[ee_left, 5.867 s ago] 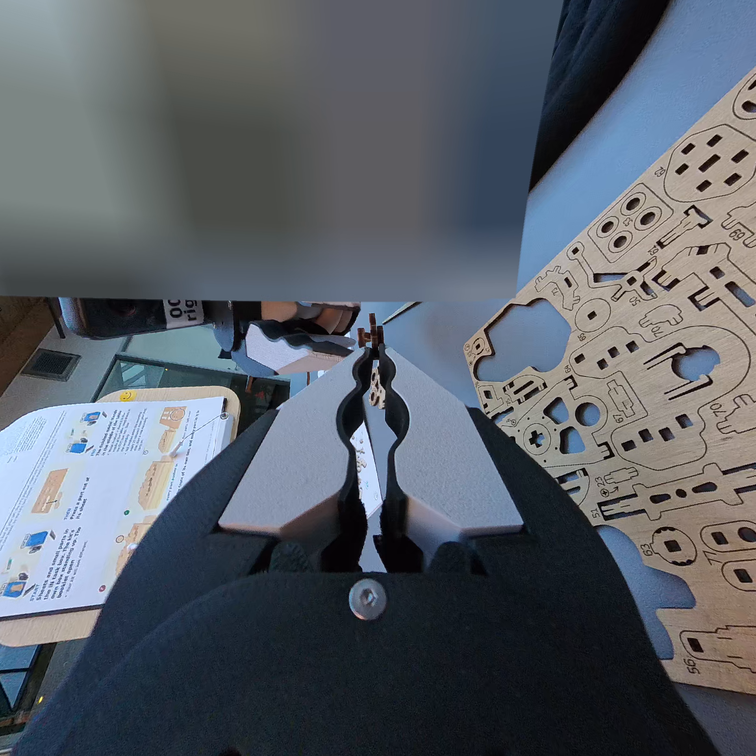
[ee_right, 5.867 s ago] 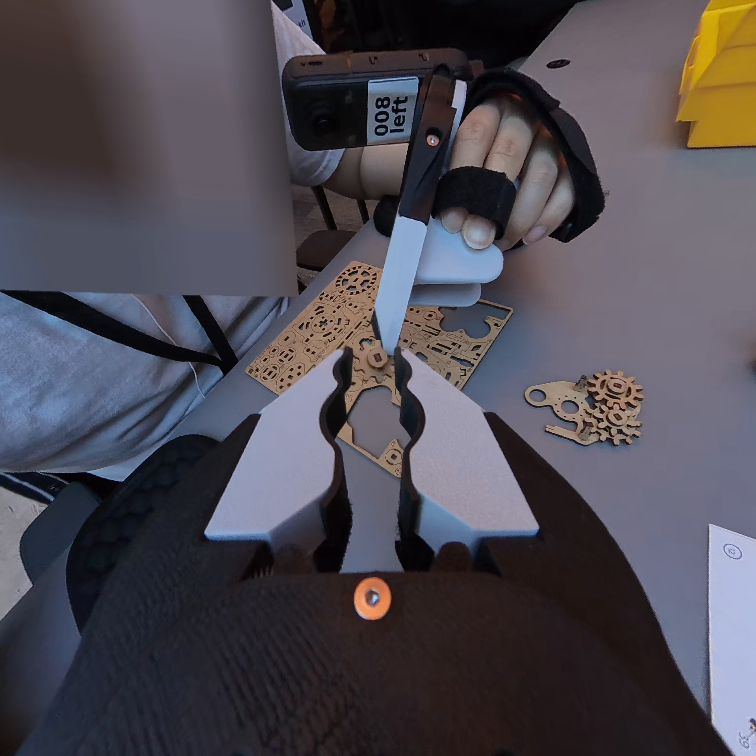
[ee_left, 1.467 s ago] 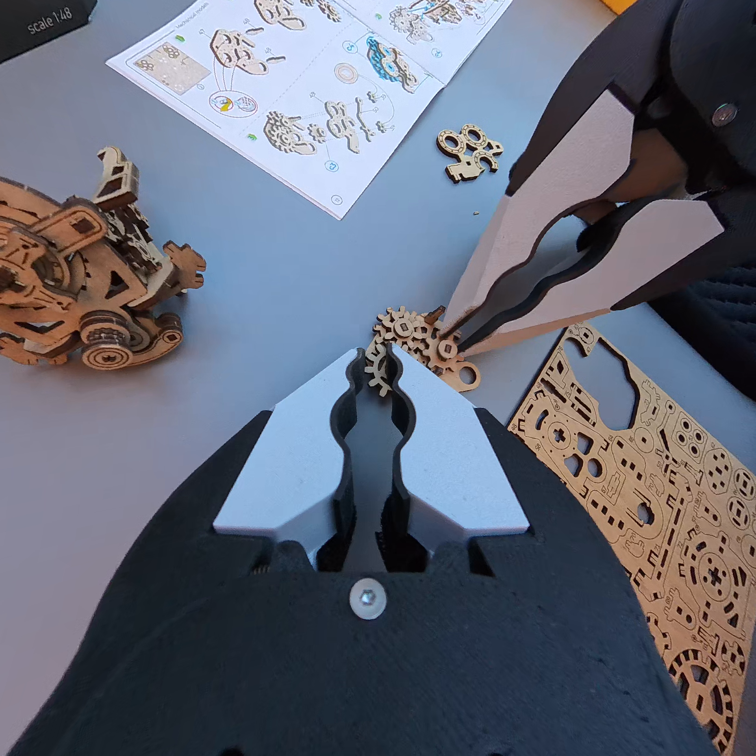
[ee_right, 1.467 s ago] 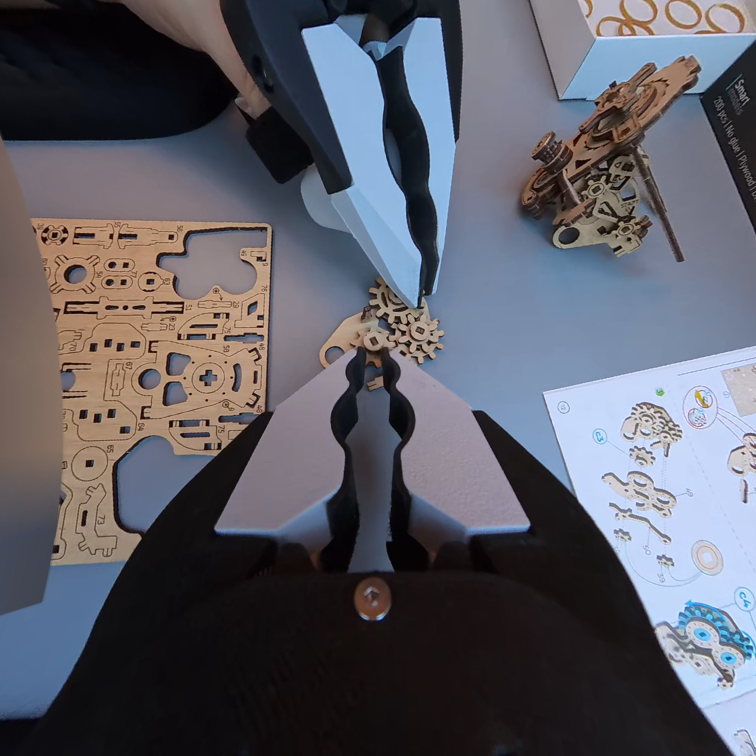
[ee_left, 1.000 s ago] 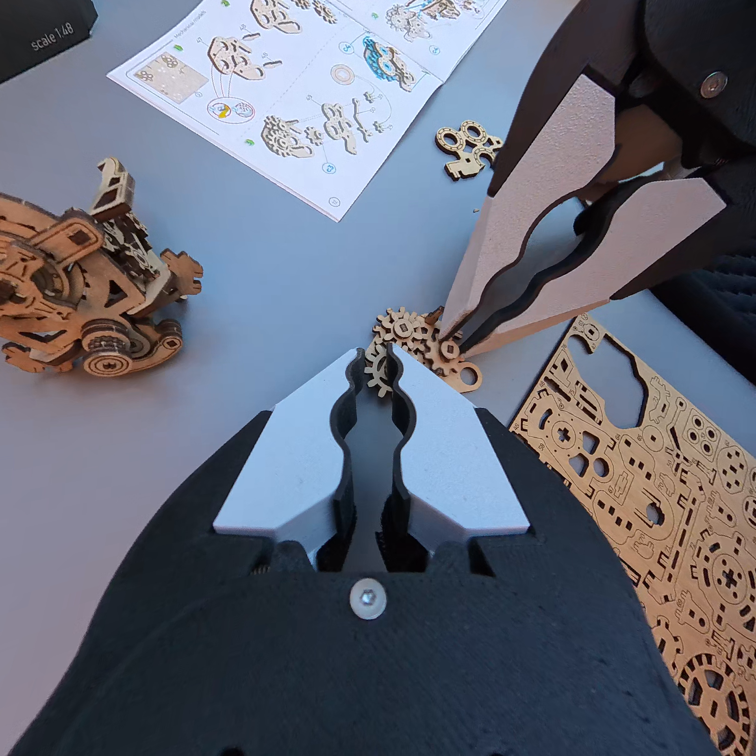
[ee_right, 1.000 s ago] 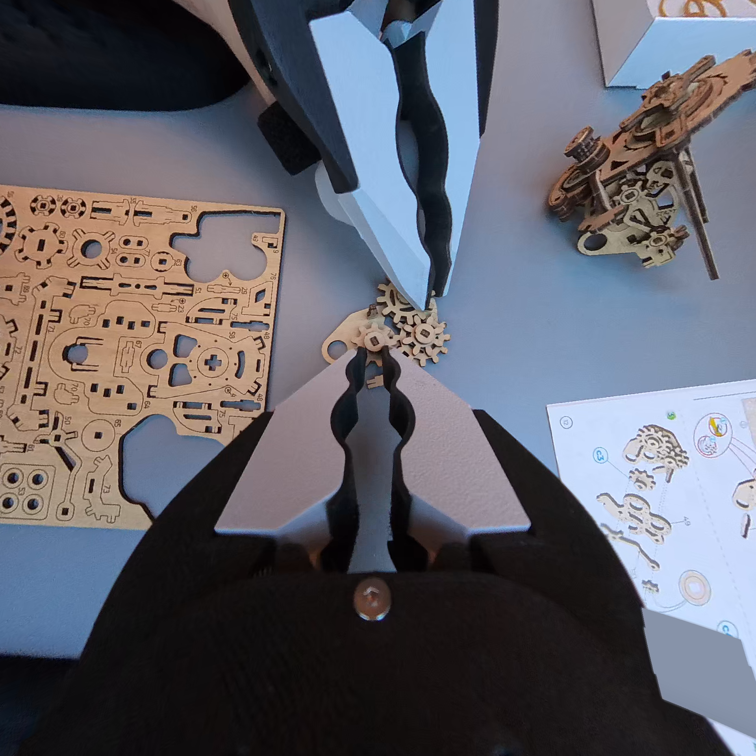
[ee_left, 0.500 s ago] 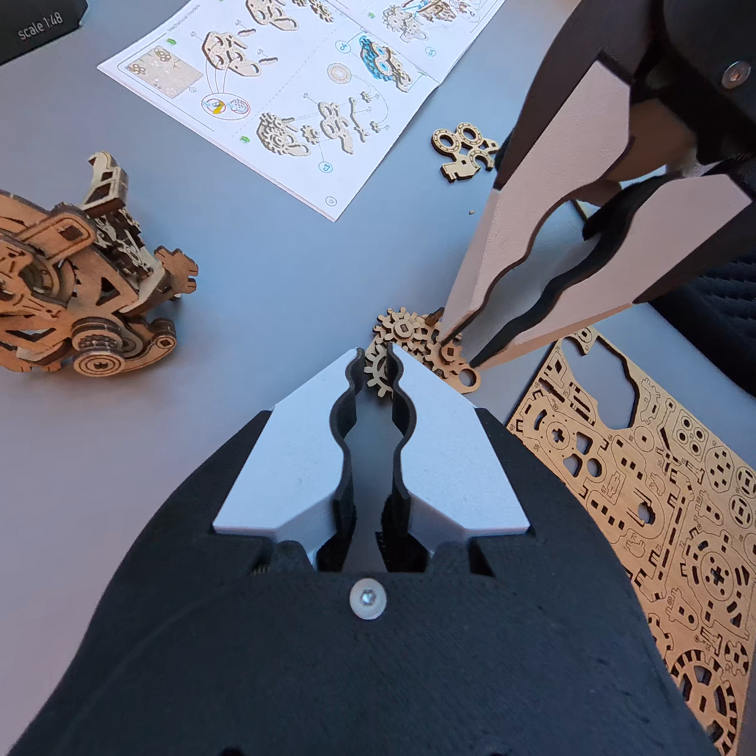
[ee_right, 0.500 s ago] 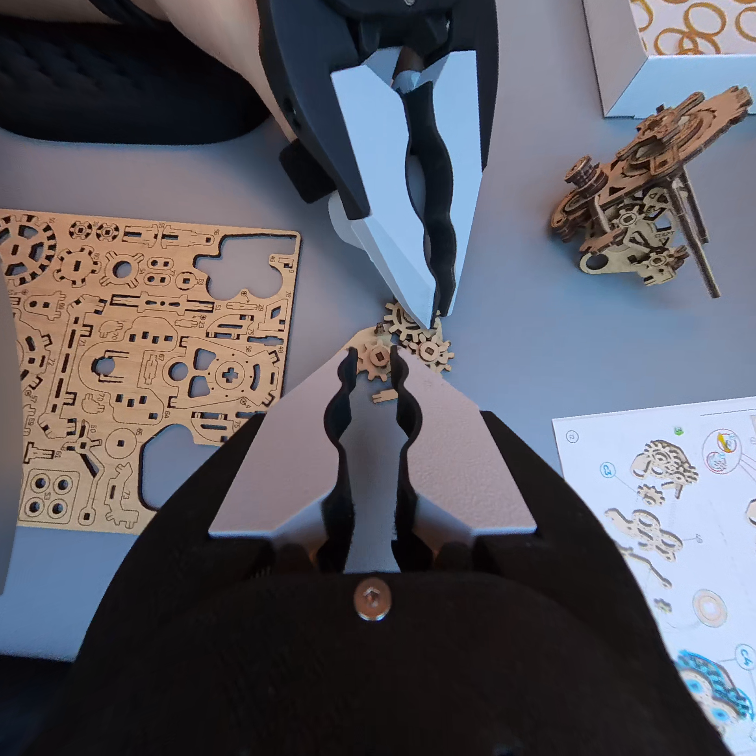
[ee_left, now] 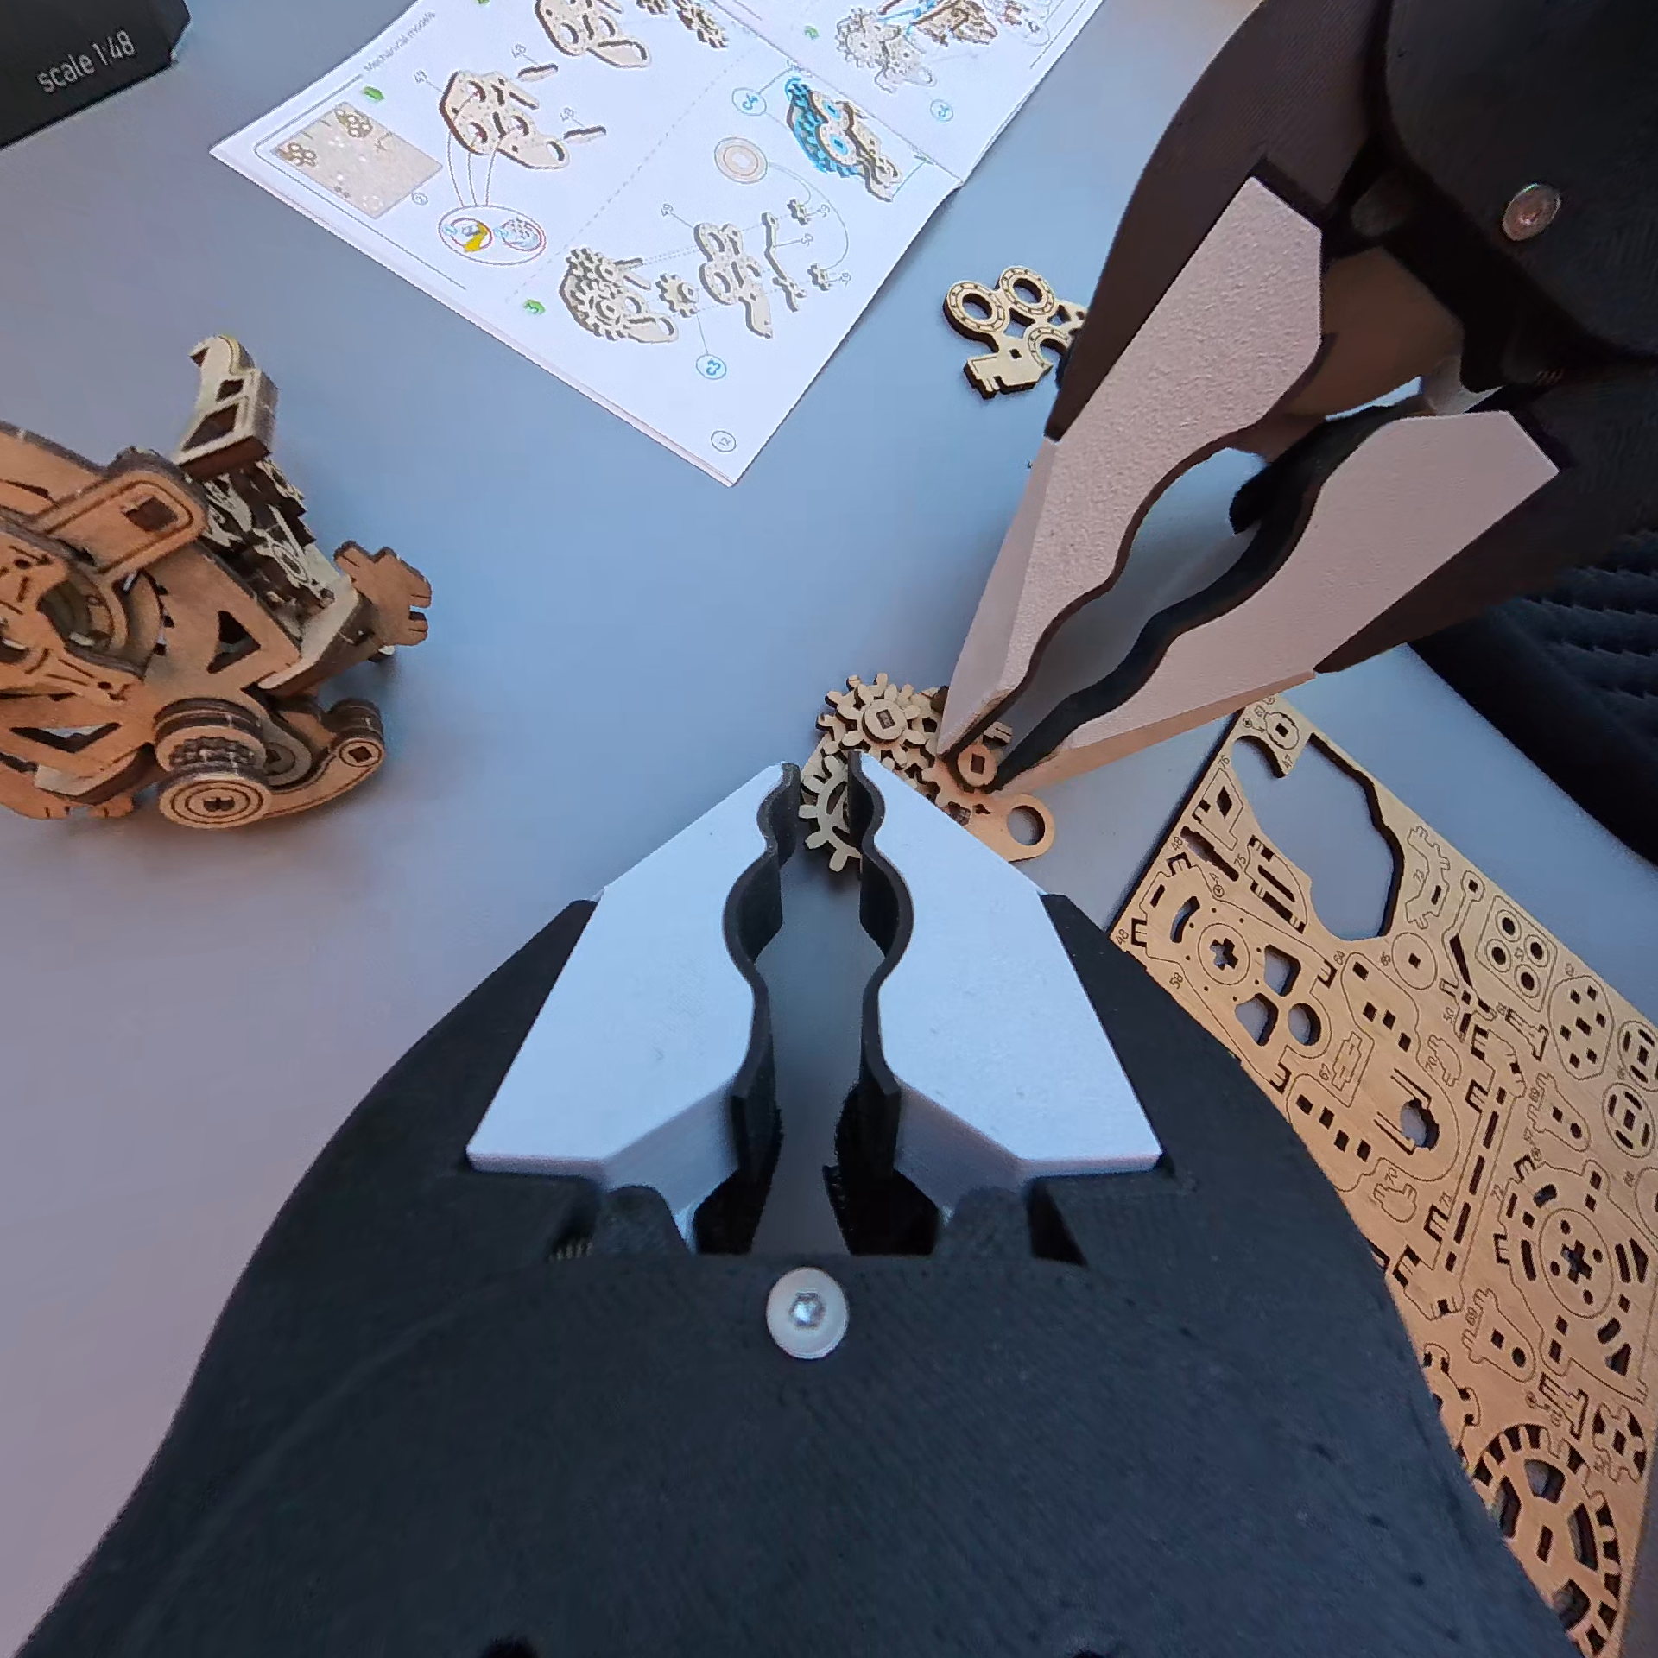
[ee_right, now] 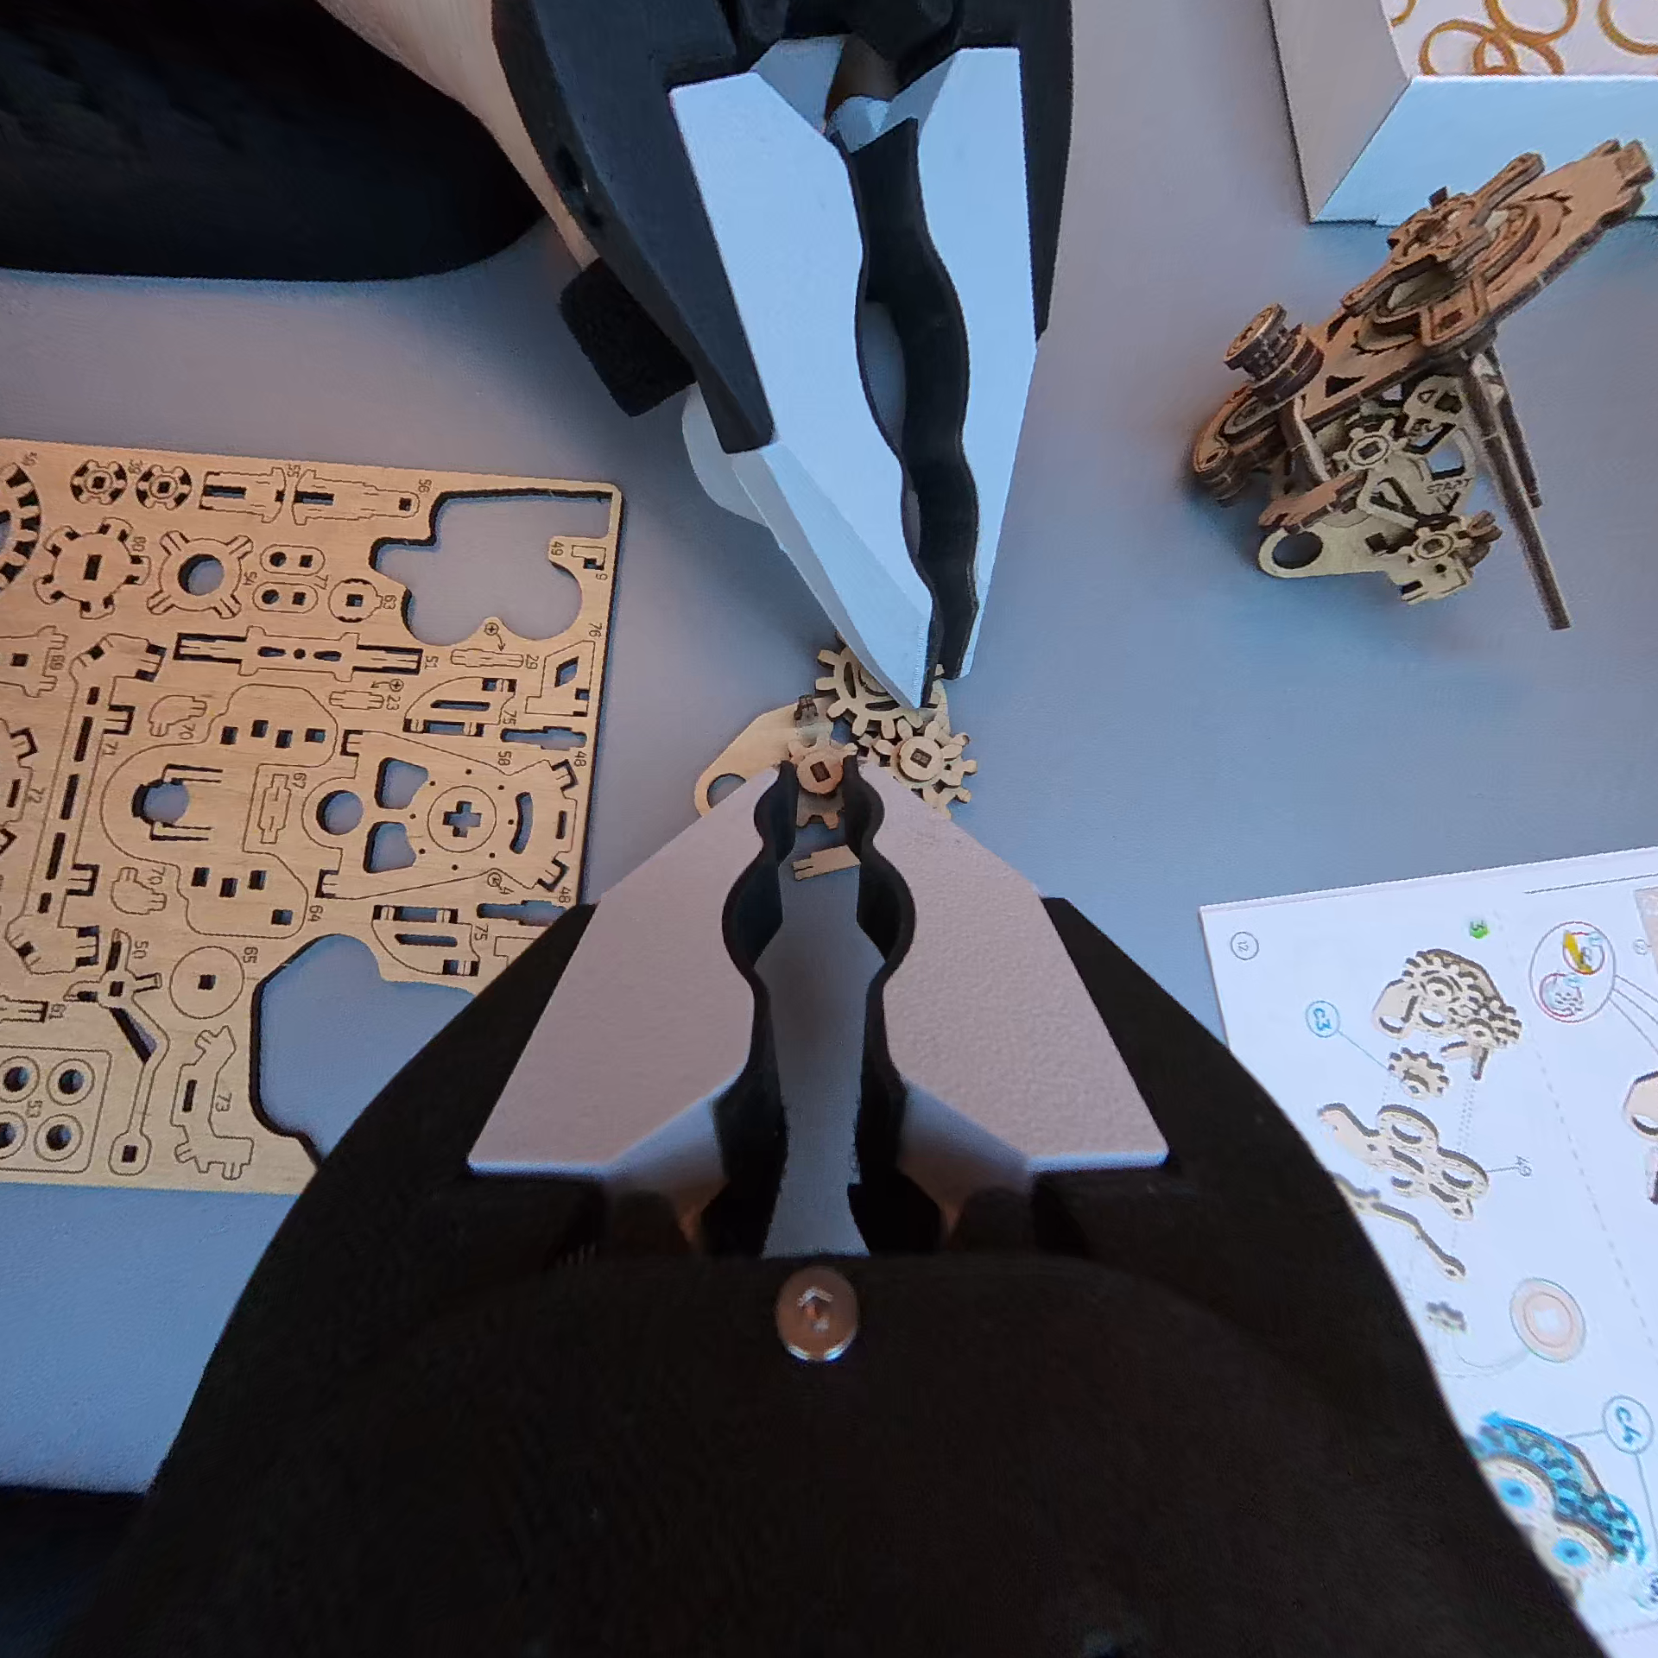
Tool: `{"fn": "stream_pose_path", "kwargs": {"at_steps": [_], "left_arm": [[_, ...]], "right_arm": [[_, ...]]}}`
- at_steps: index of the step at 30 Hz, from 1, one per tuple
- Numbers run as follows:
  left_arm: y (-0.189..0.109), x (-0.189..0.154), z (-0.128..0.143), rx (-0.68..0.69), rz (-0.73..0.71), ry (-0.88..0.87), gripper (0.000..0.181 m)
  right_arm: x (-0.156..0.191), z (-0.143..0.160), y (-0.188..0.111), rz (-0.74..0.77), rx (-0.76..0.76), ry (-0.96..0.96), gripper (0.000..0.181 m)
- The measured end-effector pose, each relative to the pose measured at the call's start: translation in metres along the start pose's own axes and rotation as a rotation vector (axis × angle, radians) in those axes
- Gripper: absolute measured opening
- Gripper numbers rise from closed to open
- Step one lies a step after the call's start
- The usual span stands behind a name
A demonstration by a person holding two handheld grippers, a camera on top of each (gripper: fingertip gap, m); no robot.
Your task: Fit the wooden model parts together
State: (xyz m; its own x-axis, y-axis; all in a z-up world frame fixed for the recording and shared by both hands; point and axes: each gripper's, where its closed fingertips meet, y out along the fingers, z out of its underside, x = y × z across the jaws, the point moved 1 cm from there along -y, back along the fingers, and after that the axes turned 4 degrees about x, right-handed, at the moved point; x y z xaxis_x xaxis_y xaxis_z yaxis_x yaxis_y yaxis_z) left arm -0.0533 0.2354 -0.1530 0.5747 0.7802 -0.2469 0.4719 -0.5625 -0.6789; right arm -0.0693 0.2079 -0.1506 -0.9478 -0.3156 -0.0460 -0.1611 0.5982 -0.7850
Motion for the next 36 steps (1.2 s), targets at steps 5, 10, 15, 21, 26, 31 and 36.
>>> {"fn": "stream_pose_path", "kwargs": {"at_steps": [5, 10, 15, 21, 26, 31, 36], "left_arm": [[0.0003, -0.0008, 0.0001, 0.0, 0.007, -0.001, 0.008], [0.0005, -0.0015, 0.0, 0.002, 0.004, 0.012, 0.008], [0.0006, -0.0013, -0.0003, 0.002, -0.003, 0.014, 0.008], [0.0012, -0.0014, -0.0009, 0.002, -0.014, 0.036, 0.009], [0.0013, -0.0036, -0.0004, 0.007, -0.018, 0.047, 0.008], [0.0014, -0.0037, -0.0003, 0.006, -0.017, 0.048, 0.008], [0.0015, -0.0038, -0.0003, 0.004, -0.011, 0.044, 0.008]], "right_arm": [[0.0009, 0.0012, -0.0005, -0.077, -0.011, 0.065, 0.009], [0.001, 0.0015, -0.0004, -0.087, 0.016, 0.059, 0.009], [0.0018, 0.0001, 0.0009, -0.031, 0.056, 0.038, 0.009], [0.0022, 0.0009, 0.0008, -0.039, 0.079, 0.047, 0.009], [0.0026, 0.0037, -0.0017, -0.052, 0.091, 0.068, 0.01], [0.0019, 0.0037, -0.0016, -0.055, 0.085, 0.073, 0.009], [0.0054, 0.0013, -0.0061, -0.119, 0.063, 0.084, 0.011]]}}
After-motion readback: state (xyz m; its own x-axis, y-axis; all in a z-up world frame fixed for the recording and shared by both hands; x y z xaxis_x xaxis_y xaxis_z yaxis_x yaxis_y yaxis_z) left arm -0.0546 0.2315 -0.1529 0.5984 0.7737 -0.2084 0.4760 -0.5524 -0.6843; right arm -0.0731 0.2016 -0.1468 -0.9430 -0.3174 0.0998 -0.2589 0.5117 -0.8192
